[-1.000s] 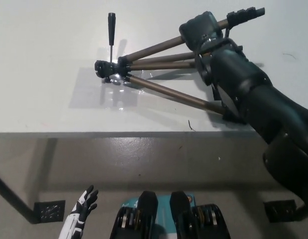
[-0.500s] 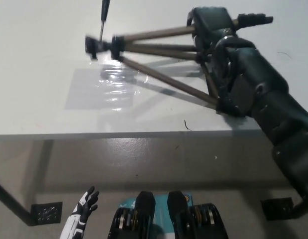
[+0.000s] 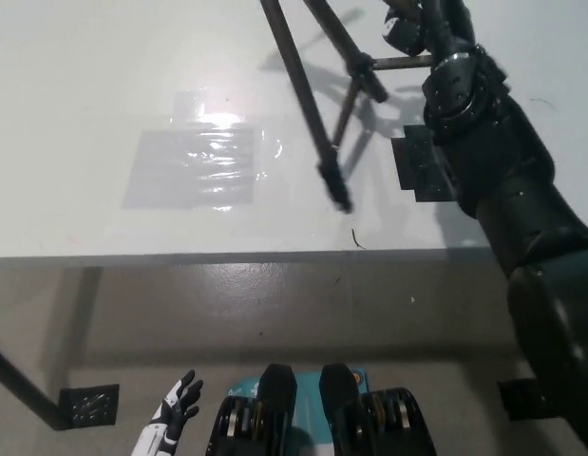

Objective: A tripod lies near the right hand side of the table and the robot grab a leg of the tripod using its right hand and put it up right.

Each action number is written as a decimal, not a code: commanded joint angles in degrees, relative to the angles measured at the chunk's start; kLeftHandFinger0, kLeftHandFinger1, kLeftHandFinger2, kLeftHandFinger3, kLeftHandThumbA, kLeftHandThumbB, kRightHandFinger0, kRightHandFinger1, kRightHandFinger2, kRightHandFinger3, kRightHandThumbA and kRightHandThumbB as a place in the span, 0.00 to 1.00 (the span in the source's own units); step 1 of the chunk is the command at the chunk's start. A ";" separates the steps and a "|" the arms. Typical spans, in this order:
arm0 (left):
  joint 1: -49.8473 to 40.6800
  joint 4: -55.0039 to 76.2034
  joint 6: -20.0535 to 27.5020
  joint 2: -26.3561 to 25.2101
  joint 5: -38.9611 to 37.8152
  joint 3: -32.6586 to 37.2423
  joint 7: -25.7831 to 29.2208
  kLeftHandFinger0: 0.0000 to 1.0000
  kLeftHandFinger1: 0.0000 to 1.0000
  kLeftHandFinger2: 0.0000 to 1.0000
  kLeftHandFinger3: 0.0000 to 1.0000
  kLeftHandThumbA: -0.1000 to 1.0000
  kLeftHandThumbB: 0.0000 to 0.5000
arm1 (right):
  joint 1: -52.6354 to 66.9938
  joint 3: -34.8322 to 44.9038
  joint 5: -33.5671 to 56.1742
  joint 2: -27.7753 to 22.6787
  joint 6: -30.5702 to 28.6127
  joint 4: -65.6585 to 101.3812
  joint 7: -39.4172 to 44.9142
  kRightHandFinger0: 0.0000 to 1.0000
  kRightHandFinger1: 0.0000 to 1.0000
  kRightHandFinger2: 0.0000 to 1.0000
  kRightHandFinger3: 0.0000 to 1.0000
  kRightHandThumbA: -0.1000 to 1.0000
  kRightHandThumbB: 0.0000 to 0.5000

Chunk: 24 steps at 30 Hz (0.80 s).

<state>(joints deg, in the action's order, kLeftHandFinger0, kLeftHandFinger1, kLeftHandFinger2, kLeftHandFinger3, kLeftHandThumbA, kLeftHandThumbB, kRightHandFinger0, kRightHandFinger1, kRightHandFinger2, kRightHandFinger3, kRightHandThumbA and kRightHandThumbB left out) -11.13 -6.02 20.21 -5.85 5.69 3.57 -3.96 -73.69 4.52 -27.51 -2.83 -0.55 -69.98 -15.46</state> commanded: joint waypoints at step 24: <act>-1.44 1.22 6.43 -1.85 1.80 1.58 0.06 1.00 1.00 1.00 1.00 1.00 0.58 | 10.72 6.03 15.08 7.46 -22.35 -8.04 -16.41 0.00 0.01 0.35 0.25 0.00 0.27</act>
<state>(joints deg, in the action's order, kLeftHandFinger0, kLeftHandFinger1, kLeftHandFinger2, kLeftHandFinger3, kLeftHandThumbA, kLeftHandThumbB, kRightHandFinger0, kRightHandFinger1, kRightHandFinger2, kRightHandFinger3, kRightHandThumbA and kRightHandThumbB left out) -11.65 -5.96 23.21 -6.96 6.91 4.95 -3.95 -64.56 11.13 -15.19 3.72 -17.55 -76.46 -28.51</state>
